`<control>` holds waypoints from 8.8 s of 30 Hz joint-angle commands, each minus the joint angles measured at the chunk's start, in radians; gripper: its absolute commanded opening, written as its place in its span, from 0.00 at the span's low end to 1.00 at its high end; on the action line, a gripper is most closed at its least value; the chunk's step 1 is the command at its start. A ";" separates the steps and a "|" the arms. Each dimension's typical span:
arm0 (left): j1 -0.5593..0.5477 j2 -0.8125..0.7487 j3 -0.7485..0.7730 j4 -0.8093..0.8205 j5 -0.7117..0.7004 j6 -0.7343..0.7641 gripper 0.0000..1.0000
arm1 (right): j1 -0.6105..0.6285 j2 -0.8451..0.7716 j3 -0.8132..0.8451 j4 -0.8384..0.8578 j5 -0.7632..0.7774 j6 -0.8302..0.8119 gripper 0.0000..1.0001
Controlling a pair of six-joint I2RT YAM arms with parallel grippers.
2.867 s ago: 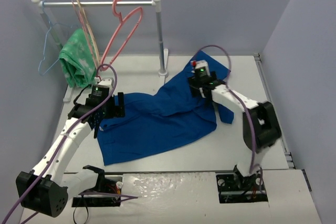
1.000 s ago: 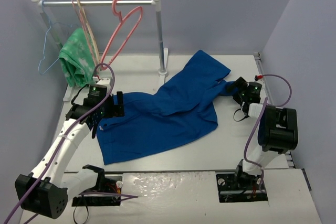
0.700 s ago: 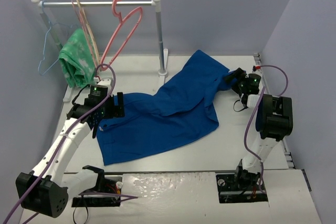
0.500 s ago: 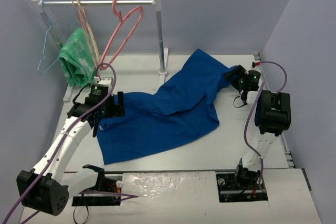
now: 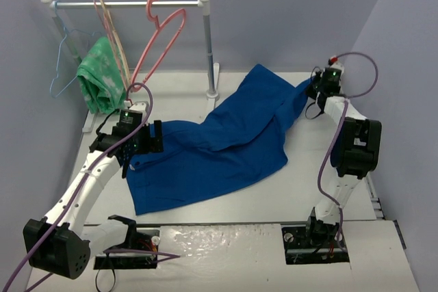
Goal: Place the trousers on the hanger
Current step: Flatten out the trousers at the center of the board.
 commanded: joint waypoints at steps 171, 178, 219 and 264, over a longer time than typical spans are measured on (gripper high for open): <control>0.017 -0.013 0.006 0.020 0.005 0.019 0.83 | 0.431 0.093 -0.029 0.063 -0.416 -0.225 0.68; 0.017 -0.013 0.006 0.020 0.005 0.019 0.83 | 0.431 0.059 -0.071 0.072 -0.307 -0.224 0.72; 0.017 -0.026 0.005 0.020 -0.011 0.020 0.83 | 0.163 0.227 0.818 -0.336 0.656 -0.611 0.23; 0.002 -0.089 -0.034 -0.029 0.005 -0.109 0.83 | 0.065 -0.623 -0.838 -0.191 0.117 0.424 1.00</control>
